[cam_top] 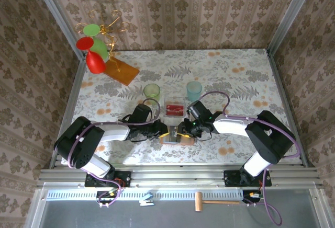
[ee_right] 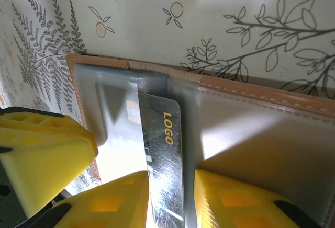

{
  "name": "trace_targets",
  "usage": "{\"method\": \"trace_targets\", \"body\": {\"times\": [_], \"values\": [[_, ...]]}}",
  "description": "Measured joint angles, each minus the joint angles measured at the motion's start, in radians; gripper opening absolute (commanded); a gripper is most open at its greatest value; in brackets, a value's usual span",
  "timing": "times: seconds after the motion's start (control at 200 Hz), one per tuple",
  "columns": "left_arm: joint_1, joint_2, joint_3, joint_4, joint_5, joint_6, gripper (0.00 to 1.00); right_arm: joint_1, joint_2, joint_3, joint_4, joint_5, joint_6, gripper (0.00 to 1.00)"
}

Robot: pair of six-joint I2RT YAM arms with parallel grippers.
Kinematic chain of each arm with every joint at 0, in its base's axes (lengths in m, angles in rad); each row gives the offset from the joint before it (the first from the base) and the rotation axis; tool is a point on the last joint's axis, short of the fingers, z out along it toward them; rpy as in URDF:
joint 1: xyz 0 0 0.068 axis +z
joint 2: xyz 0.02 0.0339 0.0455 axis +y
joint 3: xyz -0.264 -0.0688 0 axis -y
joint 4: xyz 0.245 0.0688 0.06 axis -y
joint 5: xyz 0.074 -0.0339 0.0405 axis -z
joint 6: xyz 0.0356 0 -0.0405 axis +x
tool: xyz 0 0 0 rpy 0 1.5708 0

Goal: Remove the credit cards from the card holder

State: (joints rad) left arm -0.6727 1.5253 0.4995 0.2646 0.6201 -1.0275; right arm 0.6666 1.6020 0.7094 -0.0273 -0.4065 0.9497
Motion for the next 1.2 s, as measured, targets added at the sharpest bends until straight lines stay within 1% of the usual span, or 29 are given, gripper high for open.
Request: {"method": "trace_targets", "body": {"times": [0.295, 0.52, 0.85, 1.2], "values": [[0.0, 0.0, 0.0, -0.016, -0.011, 0.0, 0.13, -0.012, 0.023, -0.038, 0.092, -0.044, 0.028, 0.24], [-0.001, 0.0, 0.0, -0.026, -0.014, 0.003, 0.13, -0.021, 0.029, -0.062, 0.156, -0.073, 0.054, 0.18], [-0.001, 0.0, 0.0, -0.027, -0.014, 0.003, 0.12, -0.029, 0.025, -0.064, 0.159, -0.08, 0.056, 0.1], [-0.001, 0.0, 0.0, -0.027, -0.015, 0.003, 0.12, -0.045, -0.01, -0.064, 0.125, -0.08, 0.036, 0.09]]}}
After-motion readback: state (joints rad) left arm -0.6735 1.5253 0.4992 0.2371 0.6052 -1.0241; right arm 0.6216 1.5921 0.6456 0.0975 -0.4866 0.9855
